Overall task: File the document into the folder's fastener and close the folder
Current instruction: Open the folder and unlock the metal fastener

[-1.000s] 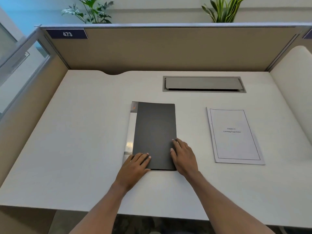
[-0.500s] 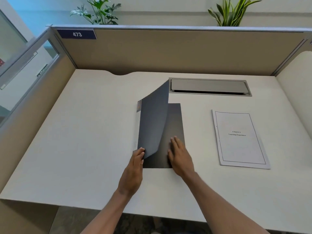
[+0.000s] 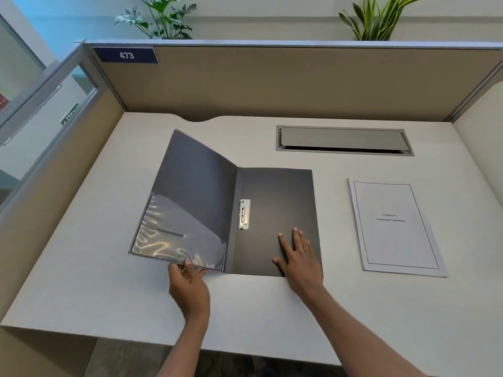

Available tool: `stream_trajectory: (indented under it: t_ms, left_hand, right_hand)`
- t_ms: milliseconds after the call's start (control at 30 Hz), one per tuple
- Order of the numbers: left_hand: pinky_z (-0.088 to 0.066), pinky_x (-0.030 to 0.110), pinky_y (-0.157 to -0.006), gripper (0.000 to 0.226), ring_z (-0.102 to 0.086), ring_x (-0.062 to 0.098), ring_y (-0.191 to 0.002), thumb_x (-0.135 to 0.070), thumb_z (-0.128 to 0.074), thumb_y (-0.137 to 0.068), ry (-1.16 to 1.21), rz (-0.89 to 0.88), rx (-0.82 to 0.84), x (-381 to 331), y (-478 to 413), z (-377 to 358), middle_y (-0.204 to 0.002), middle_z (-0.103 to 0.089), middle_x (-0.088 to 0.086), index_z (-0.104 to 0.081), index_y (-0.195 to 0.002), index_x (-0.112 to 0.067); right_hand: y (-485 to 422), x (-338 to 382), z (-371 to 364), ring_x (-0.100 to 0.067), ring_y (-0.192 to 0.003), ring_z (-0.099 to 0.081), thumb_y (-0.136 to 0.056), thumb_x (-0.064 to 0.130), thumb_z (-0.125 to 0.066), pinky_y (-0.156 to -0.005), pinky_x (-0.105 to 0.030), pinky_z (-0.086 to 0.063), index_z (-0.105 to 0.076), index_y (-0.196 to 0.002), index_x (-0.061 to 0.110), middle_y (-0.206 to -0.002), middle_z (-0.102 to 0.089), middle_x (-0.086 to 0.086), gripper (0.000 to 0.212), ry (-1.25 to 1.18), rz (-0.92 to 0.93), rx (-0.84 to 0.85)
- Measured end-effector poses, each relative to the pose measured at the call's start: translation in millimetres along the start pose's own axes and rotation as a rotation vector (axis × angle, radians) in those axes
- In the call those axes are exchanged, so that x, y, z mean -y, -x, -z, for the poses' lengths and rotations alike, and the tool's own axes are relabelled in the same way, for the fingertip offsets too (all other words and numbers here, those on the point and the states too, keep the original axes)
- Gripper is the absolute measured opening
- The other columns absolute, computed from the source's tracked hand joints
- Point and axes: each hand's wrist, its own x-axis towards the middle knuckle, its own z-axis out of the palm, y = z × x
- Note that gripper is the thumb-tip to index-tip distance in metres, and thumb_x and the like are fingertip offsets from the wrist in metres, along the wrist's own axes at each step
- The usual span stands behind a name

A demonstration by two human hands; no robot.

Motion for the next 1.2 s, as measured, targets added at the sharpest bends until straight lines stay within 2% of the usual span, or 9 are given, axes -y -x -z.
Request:
stream_trajectory:
  t_ms: [67,300,400,467,600,733,933,1067,1200]
  left_hand:
    - [-0.064,0.040,-0.080,0.013,-0.074,0.026,-0.088,-0.016,-0.054,-0.107,0.065,0.163,0.000,6.0,-9.3,-0.9,-0.095,-0.068,0.005,-0.059,-0.099,-0.007]
    - [-0.066,0.041,-0.081,0.018,-0.079,0.032,-0.083,-0.014,-0.069,-0.098,0.186,0.568,-0.035,20.7,-29.8,1.5,-0.093,-0.075,0.016,-0.066,-0.088,0.001]
    - [-0.064,0.026,-0.060,0.020,-0.079,0.019,-0.065,-0.013,-0.076,-0.093,0.134,0.613,-0.067,22.3,-36.9,4.8,-0.096,-0.077,0.017,-0.068,-0.102,0.004]
    - [-0.061,0.021,-0.052,0.027,-0.078,0.019,-0.063,-0.011,-0.078,-0.091,0.065,0.588,-0.078,20.0,-40.5,4.7,-0.099,-0.076,0.018,-0.065,-0.108,0.004]
    - [-0.062,0.045,-0.079,0.056,-0.071,0.045,-0.098,-0.007,-0.085,-0.083,-0.192,0.536,-0.110,10.4,-42.9,-0.1,-0.129,-0.060,0.024,-0.048,-0.125,-0.005]
    - [-0.060,0.053,-0.084,0.056,-0.064,0.046,-0.101,-0.005,-0.083,-0.082,-0.400,0.225,-0.016,6.0,-41.5,-2.0,-0.137,-0.047,0.021,-0.048,-0.126,-0.011]
    - [-0.056,0.048,-0.099,0.041,-0.060,0.032,-0.113,-0.008,-0.077,-0.085,-0.594,-0.340,0.269,-20.2,-64.8,-22.1,-0.130,-0.053,0.011,-0.067,-0.125,-0.012]
    - [-0.057,0.039,-0.100,0.048,-0.062,0.022,-0.111,-0.016,-0.069,-0.095,-0.568,-0.398,0.542,-43.3,-85.9,-53.9,-0.131,-0.054,0.004,-0.060,-0.142,-0.015]
    - [-0.051,0.039,-0.104,0.061,-0.063,0.029,-0.108,-0.022,-0.065,-0.099,-0.640,-0.331,0.785,-65.8,-109.2,-98.5,-0.130,-0.053,0.011,-0.045,-0.155,-0.013]
  right_hand:
    - [-0.3,-4.3,-0.1,-0.028,-0.159,0.001,-0.104,0.059,-0.033,-0.129,-0.039,-0.008,-0.007,-0.163,0.031,-0.172,0.001,-0.013,0.071,0.009,-0.005,-0.003]
    - [-2.1,-9.8,0.6,-0.026,-0.159,0.001,-0.102,0.062,-0.033,-0.128,-0.037,-0.007,-0.006,-0.163,0.033,-0.172,0.001,-0.010,0.072,0.004,-0.017,0.016]
    - [-1.9,-9.7,0.0,-0.026,-0.159,0.001,-0.102,0.062,-0.034,-0.128,-0.037,-0.007,-0.007,-0.163,0.034,-0.172,0.001,-0.010,0.072,-0.011,-0.017,0.012]
    - [-1.5,-9.6,0.0,-0.026,-0.159,0.001,-0.102,0.062,-0.034,-0.127,-0.037,-0.007,-0.007,-0.163,0.034,-0.172,0.001,-0.010,0.073,-0.009,-0.016,0.010]
    - [-0.3,-9.5,1.1,-0.026,-0.159,0.001,-0.102,0.062,-0.033,-0.127,-0.037,-0.009,-0.006,-0.163,0.034,-0.172,0.001,-0.009,0.072,-0.012,-0.016,0.007]
    - [-0.2,-7.1,4.4,-0.026,-0.159,0.000,-0.102,0.062,-0.034,-0.128,-0.037,-0.012,-0.005,-0.162,0.034,-0.172,0.002,-0.008,0.073,-0.011,-0.028,0.021]
    - [-4.0,2.3,18.5,-0.029,-0.158,-0.012,-0.102,0.059,-0.036,-0.129,-0.043,-0.013,-0.018,-0.161,0.027,-0.170,-0.014,-0.011,0.070,0.026,-0.037,0.005]
    - [-22.2,28.1,39.5,-0.027,-0.144,-0.037,-0.100,0.053,-0.047,-0.121,-0.037,-0.032,-0.036,-0.153,0.015,-0.156,-0.041,-0.007,0.066,-0.100,-0.032,-0.085]
    - [-51.5,60.6,53.1,-0.024,-0.138,-0.042,-0.099,0.050,-0.052,-0.105,-0.040,-0.045,-0.035,-0.152,0.014,-0.150,-0.045,-0.004,0.066,-0.304,-0.088,-0.036]
